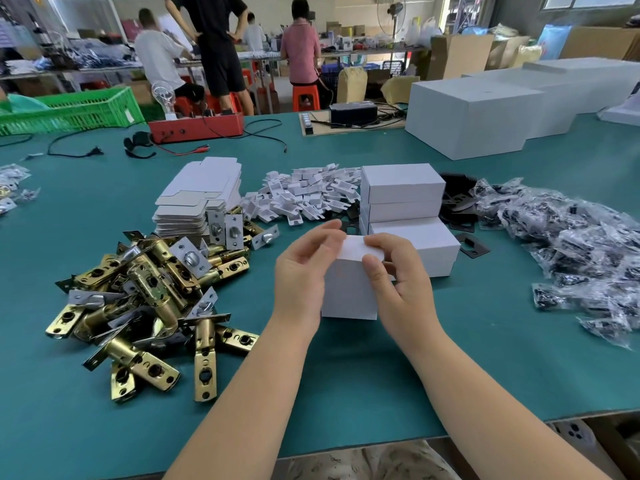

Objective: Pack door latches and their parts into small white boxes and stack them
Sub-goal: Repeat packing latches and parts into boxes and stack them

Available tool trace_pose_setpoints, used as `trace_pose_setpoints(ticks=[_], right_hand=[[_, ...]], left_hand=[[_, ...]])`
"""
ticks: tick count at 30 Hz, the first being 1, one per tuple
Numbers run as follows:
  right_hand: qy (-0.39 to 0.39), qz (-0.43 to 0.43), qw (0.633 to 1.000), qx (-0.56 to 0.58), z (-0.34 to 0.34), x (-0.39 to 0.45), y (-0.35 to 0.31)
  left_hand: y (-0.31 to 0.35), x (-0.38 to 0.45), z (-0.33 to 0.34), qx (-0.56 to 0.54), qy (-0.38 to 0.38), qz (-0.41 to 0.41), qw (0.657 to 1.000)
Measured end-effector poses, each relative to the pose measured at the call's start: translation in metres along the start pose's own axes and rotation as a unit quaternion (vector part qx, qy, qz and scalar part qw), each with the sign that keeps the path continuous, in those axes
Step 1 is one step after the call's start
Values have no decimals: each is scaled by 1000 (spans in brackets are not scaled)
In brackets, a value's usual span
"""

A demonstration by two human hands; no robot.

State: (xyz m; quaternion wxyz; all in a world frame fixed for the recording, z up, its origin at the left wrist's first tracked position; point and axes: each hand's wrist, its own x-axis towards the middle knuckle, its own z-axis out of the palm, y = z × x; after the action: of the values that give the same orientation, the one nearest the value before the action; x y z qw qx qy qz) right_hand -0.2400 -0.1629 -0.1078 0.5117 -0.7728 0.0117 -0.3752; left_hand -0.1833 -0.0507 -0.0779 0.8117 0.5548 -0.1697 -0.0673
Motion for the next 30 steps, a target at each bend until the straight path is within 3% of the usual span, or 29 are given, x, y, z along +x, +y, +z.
trace_pose_setpoints(ticks=[3,7,11,14,19,26,30], right_hand=[[4,-17,1000,-19,1,0,3],[2,-19,1000,-25,1,1,5],[-2,-31,999,-31,-1,0,4],[-6,-20,1000,-20,-1,2,2],[23,36,999,29,1,7,-4],[38,5,998,49,2,15,-13],[39,-20,998,41,3,16,-12]], left_hand=[[10,8,-7,-138,9,-74,988],[5,14,-14,-90,-14,-77,993],[3,15,-19,-77,-138,-98,982],[2,10,-17,2,-126,-56,990],[-4,4,-10,133,-69,100,984],[-3,4,-7,140,-31,108,984],[2,6,-13,143,-93,92,981]])
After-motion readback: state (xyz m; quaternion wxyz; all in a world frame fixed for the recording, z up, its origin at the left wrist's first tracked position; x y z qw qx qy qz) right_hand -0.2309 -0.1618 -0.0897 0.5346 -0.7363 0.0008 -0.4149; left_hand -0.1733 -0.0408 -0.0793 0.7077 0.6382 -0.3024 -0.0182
